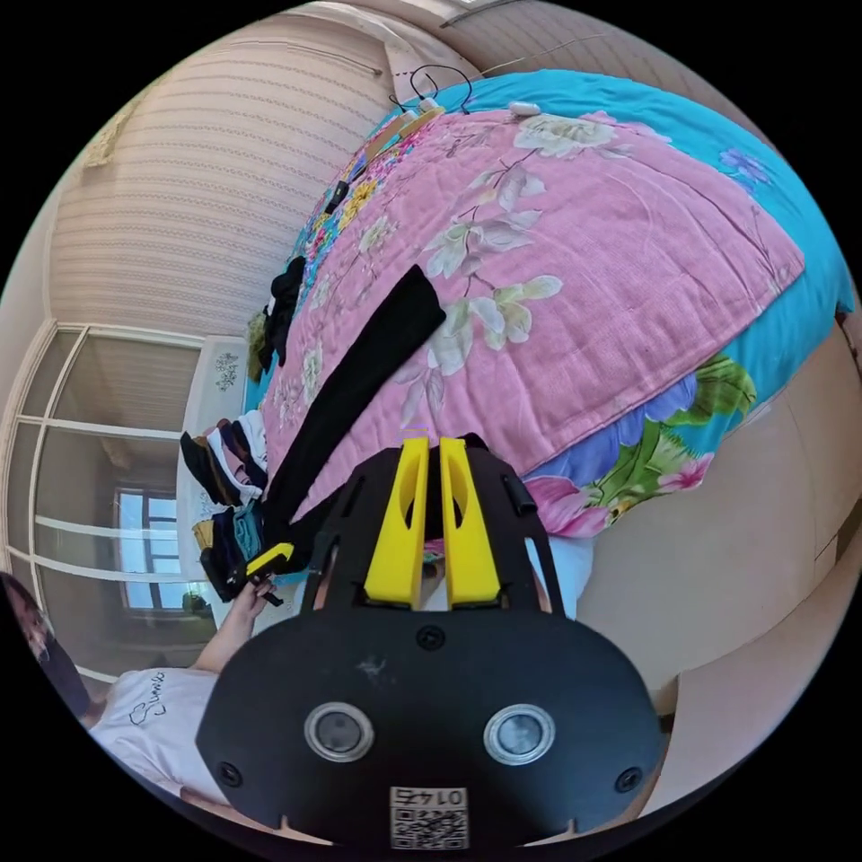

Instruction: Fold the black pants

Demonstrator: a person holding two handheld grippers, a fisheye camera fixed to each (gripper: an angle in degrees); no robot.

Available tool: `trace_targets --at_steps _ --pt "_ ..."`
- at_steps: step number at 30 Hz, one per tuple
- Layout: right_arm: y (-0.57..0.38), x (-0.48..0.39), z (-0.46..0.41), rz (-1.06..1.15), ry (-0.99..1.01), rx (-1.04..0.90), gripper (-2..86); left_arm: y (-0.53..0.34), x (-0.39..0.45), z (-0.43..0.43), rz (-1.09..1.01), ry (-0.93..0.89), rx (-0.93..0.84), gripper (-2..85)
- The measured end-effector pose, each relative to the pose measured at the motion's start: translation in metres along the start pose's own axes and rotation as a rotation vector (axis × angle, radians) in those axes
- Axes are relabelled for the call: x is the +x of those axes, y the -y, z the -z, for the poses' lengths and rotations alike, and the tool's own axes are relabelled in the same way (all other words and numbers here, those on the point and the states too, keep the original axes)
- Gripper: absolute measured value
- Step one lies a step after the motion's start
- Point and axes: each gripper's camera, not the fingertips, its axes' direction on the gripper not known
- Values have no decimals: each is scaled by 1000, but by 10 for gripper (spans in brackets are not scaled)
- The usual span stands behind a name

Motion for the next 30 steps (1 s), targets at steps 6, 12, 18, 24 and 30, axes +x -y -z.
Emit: trace_targets --at_steps 6,12,18,24,30 --pt "-14 -11 2 136 -261 18 94 10 11 7 -46 -28 -4 -6" --pt "-12 -16 -7 199 -342 -46 62 33 2 12 -30 196 28 -3" --pt "-5 -18 29 188 -249 -23 20 55 -3 -51 -28 253 -154 1" --pt "15 -18 73 167 -180 -38 16 71 4 -67 1 287 -151 -9" --pt "35 -20 71 126 -214 -109 35 88 -15 -44 76 316 -24 -9"
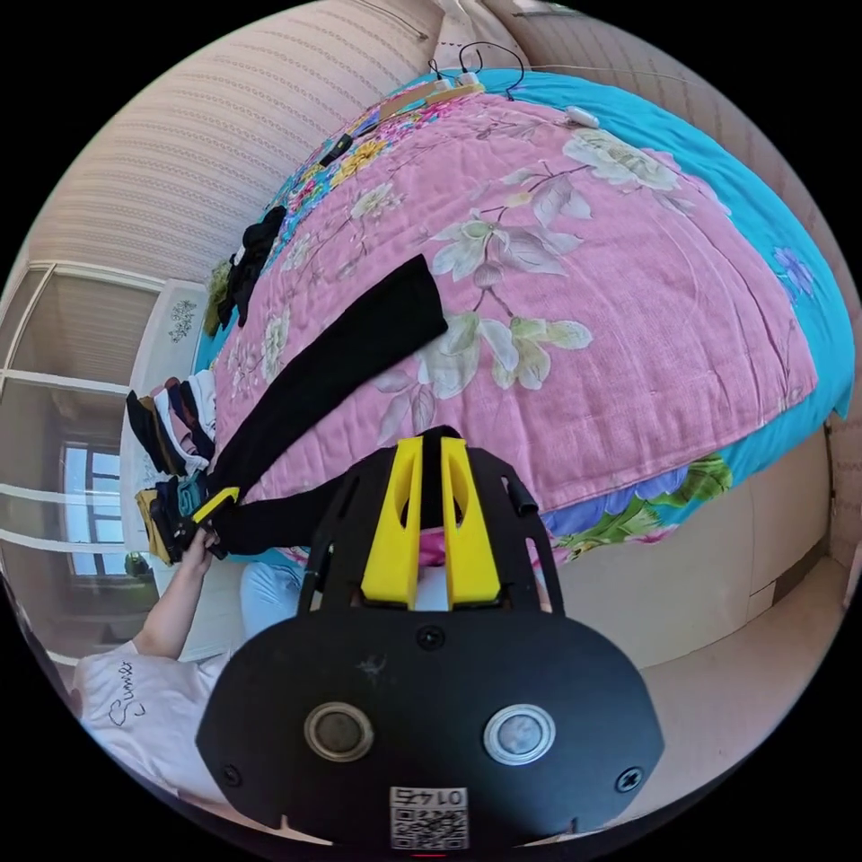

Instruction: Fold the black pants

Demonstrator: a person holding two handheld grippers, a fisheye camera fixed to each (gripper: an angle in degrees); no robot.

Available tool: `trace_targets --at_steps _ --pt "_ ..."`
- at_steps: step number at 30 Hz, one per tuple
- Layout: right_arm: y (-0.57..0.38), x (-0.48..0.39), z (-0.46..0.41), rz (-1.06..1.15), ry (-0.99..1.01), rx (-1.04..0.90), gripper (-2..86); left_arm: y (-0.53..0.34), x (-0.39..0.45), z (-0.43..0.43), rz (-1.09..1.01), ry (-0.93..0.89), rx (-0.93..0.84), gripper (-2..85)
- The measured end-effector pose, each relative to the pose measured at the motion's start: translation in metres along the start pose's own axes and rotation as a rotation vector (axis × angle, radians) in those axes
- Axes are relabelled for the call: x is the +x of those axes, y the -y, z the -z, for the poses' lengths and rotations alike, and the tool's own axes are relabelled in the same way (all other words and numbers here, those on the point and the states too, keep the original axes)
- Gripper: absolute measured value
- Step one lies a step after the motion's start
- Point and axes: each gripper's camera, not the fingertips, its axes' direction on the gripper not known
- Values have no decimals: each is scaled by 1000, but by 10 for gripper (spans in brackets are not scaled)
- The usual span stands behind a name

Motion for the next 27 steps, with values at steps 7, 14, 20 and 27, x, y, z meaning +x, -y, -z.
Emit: trace_targets --at_steps 7,14,20,27 --pt "-18 5 22 -11 1 153 55 8 8 -2 -96 -162 -9 37" --pt "-15 -6 -1 29 -50 152 50 11 12 -33 -102 -142 -129 8" --pt "-12 -9 16 3 1 173 18 17 -9 1 -90 -123 -23 -4" --pt "4 -10 20 -44 -12 174 73 30 -35 -17 11 -100 -60 4"
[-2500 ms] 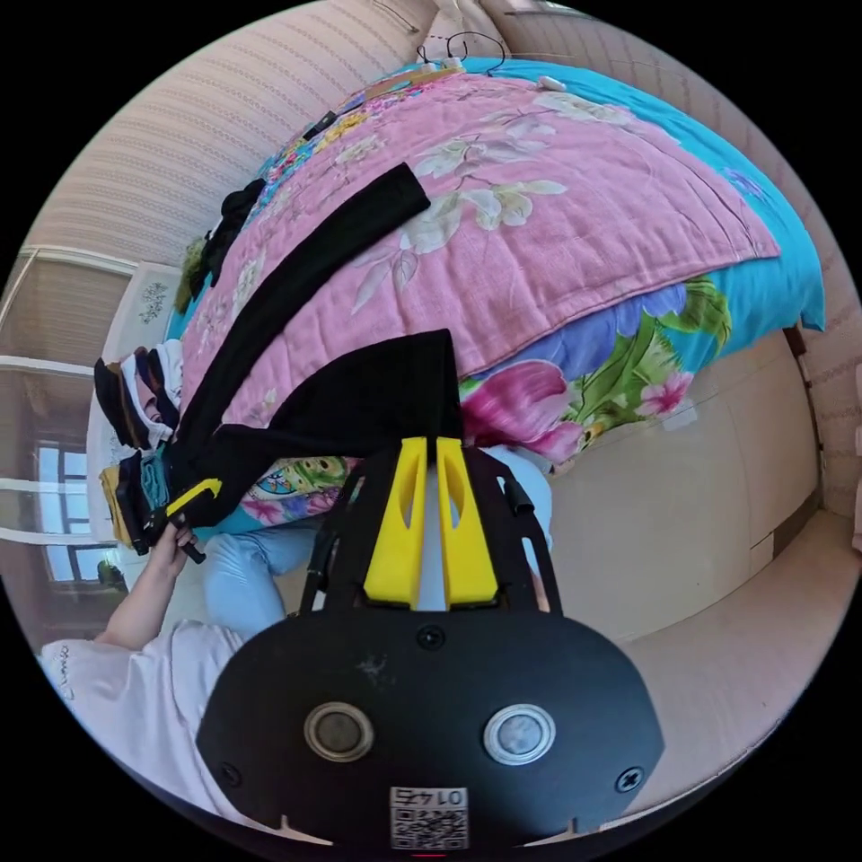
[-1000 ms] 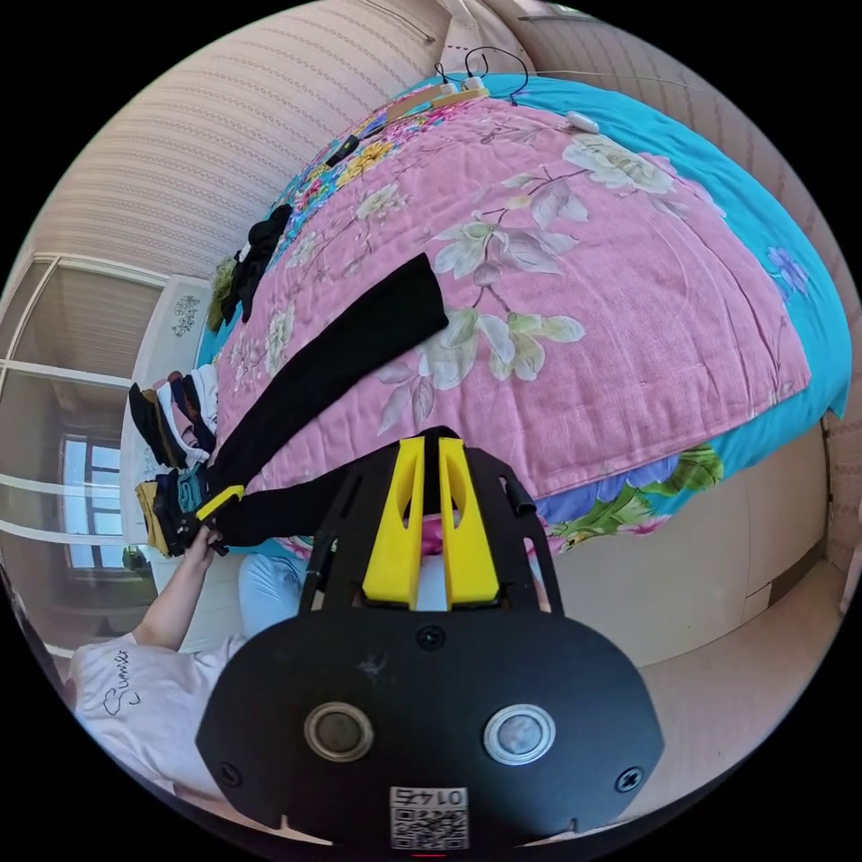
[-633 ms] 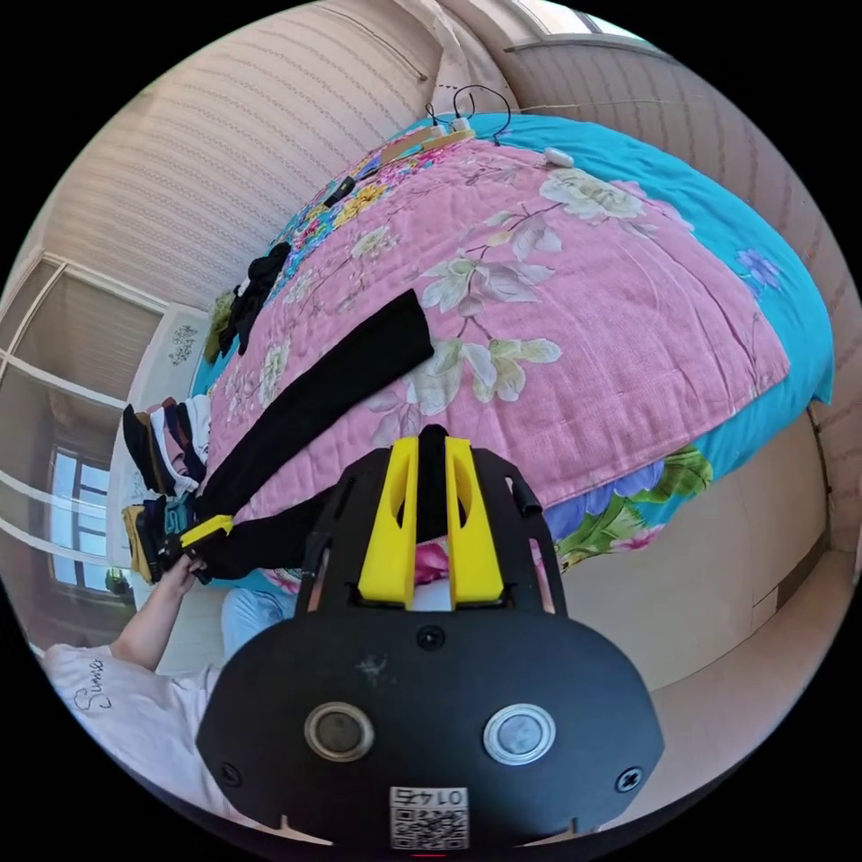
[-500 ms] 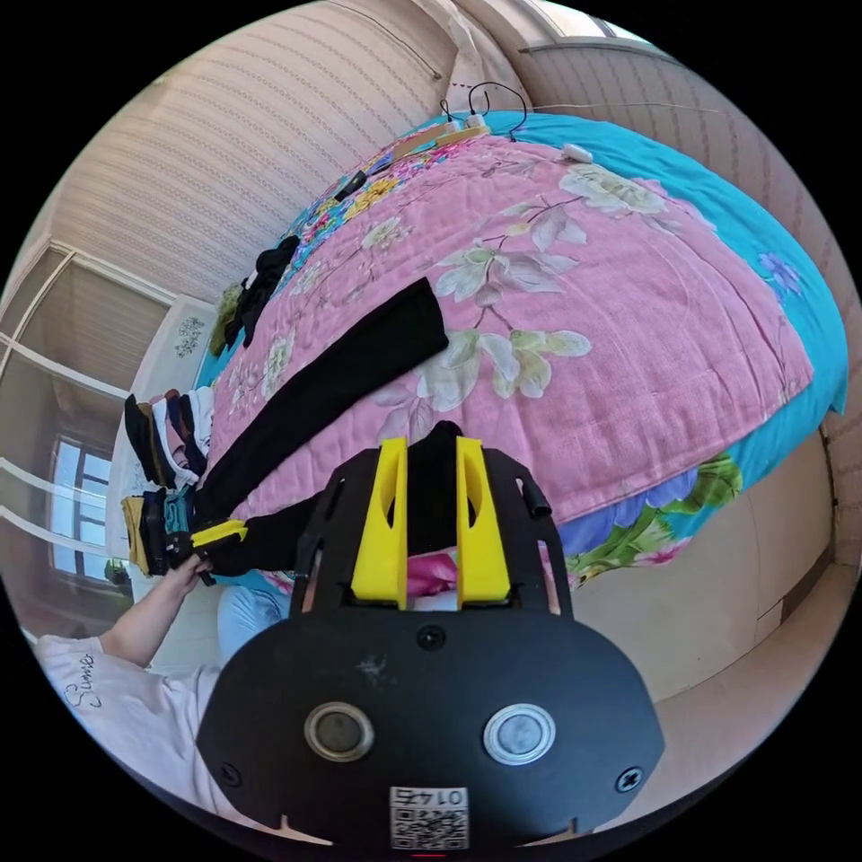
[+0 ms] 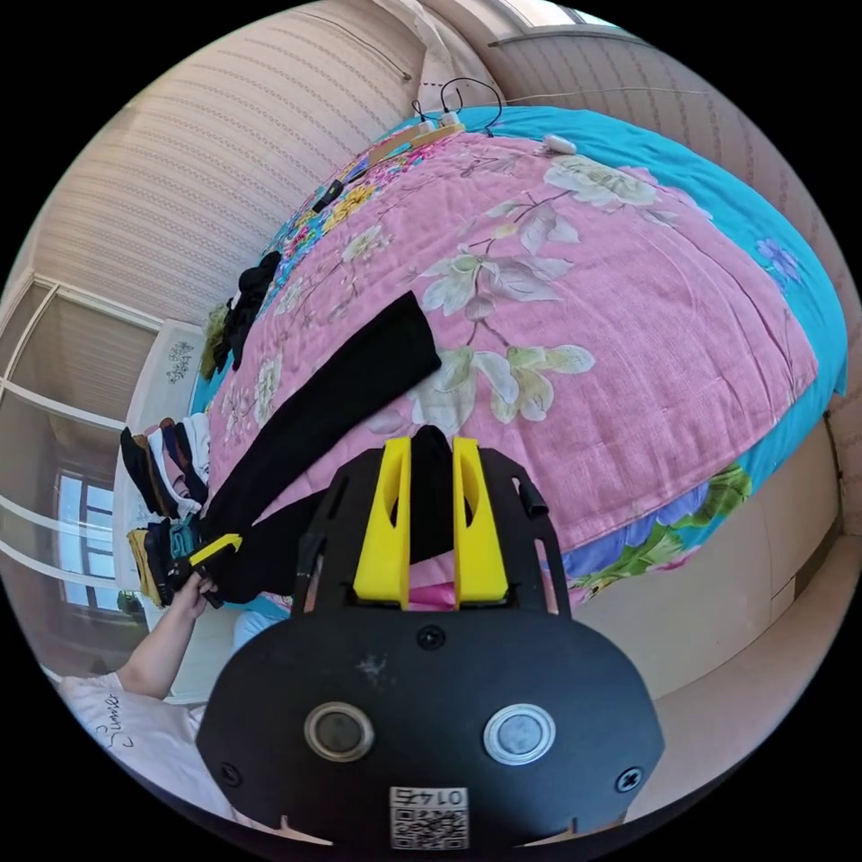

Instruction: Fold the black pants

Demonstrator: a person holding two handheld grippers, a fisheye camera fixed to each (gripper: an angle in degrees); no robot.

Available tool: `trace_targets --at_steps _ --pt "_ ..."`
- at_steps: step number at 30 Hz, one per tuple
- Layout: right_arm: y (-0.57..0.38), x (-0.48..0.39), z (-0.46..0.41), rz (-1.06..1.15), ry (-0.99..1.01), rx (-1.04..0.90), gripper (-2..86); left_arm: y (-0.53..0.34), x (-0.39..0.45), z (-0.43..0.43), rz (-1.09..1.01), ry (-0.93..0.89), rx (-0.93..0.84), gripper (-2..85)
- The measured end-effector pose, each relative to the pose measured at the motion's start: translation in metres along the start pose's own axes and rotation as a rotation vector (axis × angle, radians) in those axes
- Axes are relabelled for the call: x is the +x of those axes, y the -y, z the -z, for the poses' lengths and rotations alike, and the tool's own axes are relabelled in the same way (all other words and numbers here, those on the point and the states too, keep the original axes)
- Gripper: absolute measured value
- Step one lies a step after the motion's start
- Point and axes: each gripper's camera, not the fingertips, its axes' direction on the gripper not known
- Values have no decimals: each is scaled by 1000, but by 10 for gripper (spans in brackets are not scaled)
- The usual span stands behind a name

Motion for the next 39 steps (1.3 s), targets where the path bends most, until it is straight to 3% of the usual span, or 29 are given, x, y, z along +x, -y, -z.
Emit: trace_targets --at_steps 7,16,25,34,36,39 --pt "-35 16 4 -58 -60 -25 63 -22 1 40 -57 -113 81 20" --pt "-41 25 18 -93 144 -4 8 -37 8 0 -135 -58 -86 28" --pt "-41 17 21 -83 125 -5 5 -39 -6 23 -289 -122 -131 -10" --pt "-61 -10 4 -140 -68 20 23 -78 -84 70 -29 -312 24 -10" --pt "-57 -24 3 -109 -105 32 34 -92 -108 88 14 -282 66 -10" --pt "-41 -58 -5 -27 -138 48 51 -109 -160 114 108 -94 85 -10"
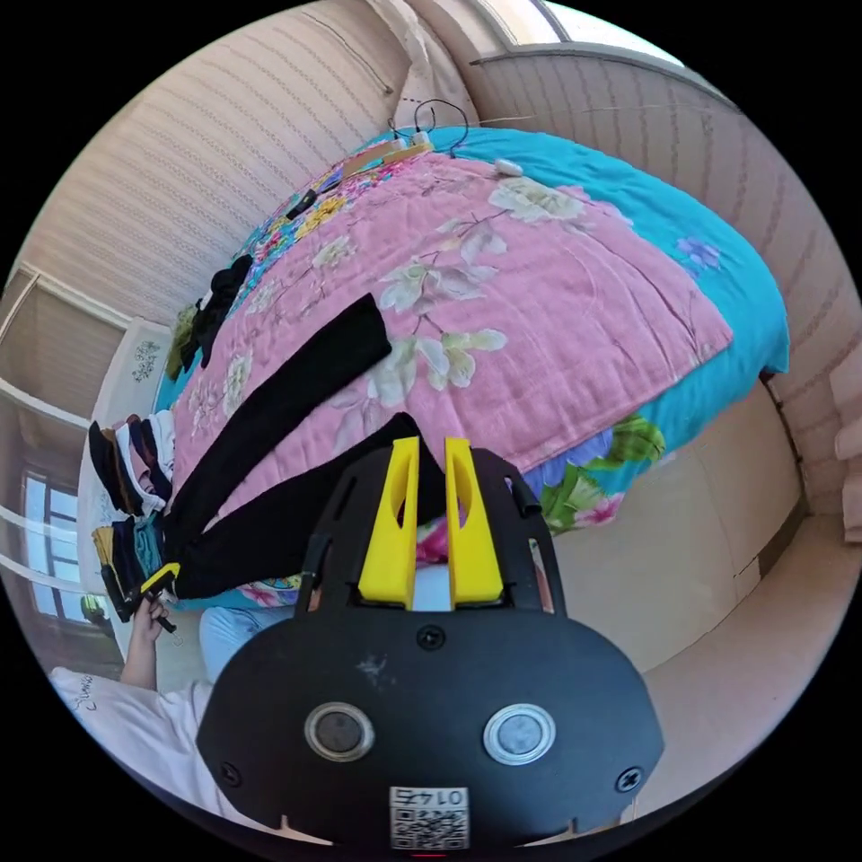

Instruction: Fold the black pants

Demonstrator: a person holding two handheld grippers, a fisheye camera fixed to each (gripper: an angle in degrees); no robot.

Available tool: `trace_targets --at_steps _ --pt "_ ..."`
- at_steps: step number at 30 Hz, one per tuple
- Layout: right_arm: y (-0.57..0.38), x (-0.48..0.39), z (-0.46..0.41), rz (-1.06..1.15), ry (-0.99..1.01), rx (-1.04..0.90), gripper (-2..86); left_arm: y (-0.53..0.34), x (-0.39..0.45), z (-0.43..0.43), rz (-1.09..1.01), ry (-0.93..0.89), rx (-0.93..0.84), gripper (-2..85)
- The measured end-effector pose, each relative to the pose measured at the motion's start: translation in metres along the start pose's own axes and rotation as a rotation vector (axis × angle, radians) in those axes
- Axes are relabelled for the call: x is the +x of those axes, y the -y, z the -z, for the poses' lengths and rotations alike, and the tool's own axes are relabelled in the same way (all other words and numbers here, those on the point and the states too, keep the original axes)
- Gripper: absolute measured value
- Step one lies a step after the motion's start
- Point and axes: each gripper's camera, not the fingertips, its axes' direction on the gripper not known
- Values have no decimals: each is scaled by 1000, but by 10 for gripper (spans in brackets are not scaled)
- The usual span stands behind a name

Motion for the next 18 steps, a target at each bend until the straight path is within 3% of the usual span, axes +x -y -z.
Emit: trace_targets --at_steps 2,10,13,18 --pt "18 -42 -14 111 -22 -11 55 0 -51 20 113 146 0 -9" --pt "74 -203 -99 491 -226 -93 66 11 -200 64 473 267 79 26" --pt "101 -213 -124 432 -306 -111 78 14 -241 63 575 330 40 74" --pt "133 -186 -156 220 -228 -193 76 4 -287 59 694 387 7 83"
